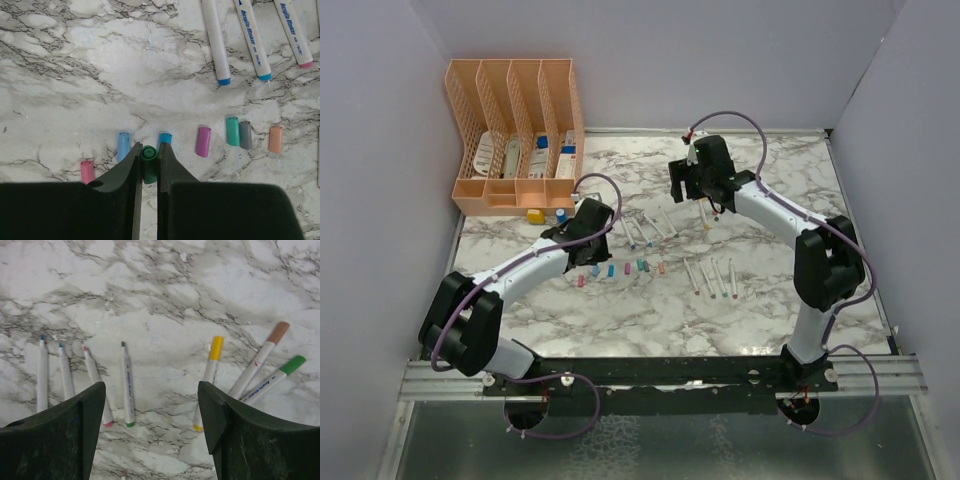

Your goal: Open the pen caps

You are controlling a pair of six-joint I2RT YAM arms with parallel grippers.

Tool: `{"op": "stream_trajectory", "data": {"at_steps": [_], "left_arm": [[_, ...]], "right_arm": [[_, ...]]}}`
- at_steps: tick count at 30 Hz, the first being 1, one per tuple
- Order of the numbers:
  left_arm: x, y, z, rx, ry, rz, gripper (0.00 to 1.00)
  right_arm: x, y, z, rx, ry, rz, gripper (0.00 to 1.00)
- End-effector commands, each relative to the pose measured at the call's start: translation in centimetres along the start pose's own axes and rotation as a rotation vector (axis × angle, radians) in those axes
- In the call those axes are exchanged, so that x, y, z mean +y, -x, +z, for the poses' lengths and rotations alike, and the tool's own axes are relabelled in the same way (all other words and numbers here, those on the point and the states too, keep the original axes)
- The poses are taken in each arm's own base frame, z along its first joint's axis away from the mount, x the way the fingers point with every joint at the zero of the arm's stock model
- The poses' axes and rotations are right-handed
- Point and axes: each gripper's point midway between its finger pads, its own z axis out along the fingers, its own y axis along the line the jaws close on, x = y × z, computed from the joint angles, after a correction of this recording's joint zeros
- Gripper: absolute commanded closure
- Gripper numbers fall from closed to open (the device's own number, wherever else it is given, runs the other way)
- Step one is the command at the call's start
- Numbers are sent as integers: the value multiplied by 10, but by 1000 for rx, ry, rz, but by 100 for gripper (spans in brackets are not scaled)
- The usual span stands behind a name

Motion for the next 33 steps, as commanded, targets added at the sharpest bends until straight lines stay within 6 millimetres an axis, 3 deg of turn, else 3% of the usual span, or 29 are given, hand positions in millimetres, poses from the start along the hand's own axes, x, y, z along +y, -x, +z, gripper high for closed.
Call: {"op": "stream_trajectory", "data": {"at_steps": [1,7,23,33], "left_arm": [[-1,19,-3,-49,-5,9,100],[9,17,-5,-30,12,11,100],[85,-28,-15,55,186,-35,100],[100,-42,-10,94,247,-57,100]], "right_arm": [[-32,-32,11,127,-95,51,26],[-35,-41,13,148,-102,53,26],[-37,-48,17,163,-99,49,25],[-37,-54,24,179,-92,52,25]]}}
